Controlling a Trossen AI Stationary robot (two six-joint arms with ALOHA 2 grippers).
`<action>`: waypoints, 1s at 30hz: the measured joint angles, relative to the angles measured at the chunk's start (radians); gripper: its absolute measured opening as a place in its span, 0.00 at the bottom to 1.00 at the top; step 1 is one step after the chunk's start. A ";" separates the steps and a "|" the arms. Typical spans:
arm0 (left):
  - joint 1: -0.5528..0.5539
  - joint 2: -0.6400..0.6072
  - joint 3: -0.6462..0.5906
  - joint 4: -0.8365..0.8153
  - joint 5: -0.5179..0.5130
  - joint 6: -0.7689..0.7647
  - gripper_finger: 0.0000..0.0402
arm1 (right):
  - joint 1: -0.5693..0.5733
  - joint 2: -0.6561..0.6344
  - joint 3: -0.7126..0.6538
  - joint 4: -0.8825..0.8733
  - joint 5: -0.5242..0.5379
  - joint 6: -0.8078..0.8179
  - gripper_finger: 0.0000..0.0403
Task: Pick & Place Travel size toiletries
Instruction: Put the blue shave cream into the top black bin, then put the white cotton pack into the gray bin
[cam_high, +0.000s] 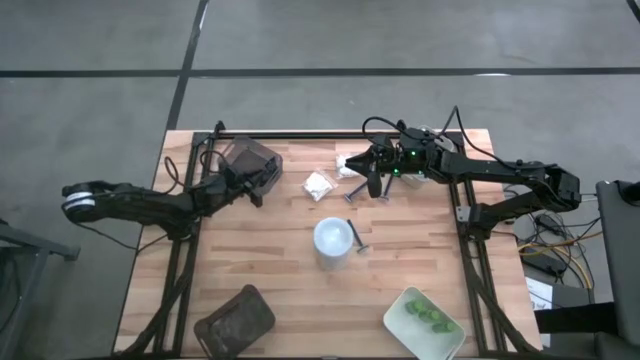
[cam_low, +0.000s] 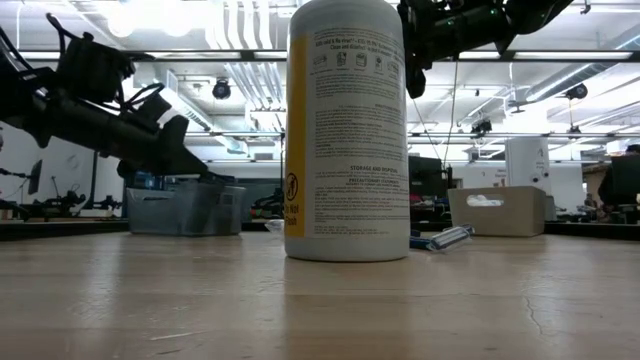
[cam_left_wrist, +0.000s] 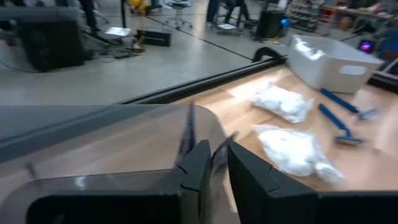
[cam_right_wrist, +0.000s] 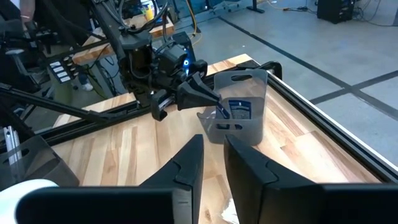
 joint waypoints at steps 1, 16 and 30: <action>0.000 -0.003 0.000 0.000 0.017 -0.005 0.15 | 0.000 0.000 0.000 0.000 0.000 0.000 0.16; 0.000 -0.070 0.000 0.000 0.047 0.000 0.16 | 0.000 0.000 0.000 0.000 0.000 0.000 0.22; 0.000 -0.115 0.018 -0.001 0.064 0.032 0.16 | 0.000 0.000 0.000 -0.001 0.000 -0.008 0.12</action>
